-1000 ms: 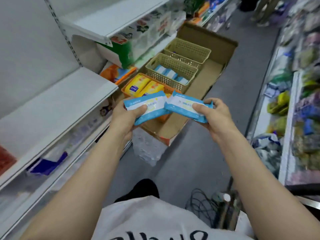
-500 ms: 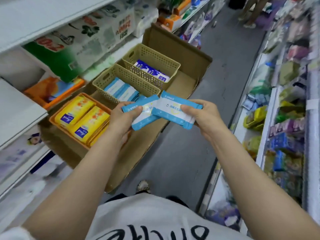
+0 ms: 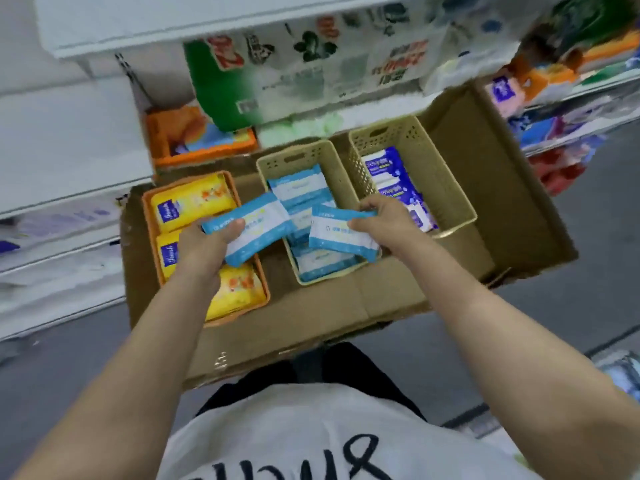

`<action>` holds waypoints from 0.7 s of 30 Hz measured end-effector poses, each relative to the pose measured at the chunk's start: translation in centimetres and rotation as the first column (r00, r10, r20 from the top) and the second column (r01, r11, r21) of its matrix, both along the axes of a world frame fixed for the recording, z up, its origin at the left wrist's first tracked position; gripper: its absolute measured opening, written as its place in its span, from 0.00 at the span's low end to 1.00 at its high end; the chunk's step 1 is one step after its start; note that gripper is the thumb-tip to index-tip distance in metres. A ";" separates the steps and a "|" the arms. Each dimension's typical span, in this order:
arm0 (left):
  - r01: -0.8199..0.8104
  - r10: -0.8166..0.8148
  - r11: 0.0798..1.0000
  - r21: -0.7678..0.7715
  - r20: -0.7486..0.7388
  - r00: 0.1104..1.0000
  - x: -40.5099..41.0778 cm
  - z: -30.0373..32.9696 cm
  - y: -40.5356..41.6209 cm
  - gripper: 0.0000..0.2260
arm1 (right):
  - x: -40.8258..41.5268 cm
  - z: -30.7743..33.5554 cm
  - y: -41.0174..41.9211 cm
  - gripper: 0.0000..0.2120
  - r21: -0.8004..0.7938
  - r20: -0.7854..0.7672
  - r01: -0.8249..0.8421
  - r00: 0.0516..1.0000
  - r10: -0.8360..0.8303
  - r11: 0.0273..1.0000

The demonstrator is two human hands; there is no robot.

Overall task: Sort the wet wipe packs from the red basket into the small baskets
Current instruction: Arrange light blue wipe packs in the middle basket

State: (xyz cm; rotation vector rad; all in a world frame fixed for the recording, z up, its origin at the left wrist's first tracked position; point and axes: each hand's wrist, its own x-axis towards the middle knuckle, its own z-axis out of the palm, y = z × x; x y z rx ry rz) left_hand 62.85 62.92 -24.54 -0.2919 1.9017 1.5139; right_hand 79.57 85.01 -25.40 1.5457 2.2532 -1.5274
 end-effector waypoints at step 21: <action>-0.130 0.132 0.991 -0.036 0.051 0.990 0.6 -2.0 2.4 0.15 | -4.6 -9.2 0.2 0.16 0.208 0.595 -0.889 0.446 0.668 0.408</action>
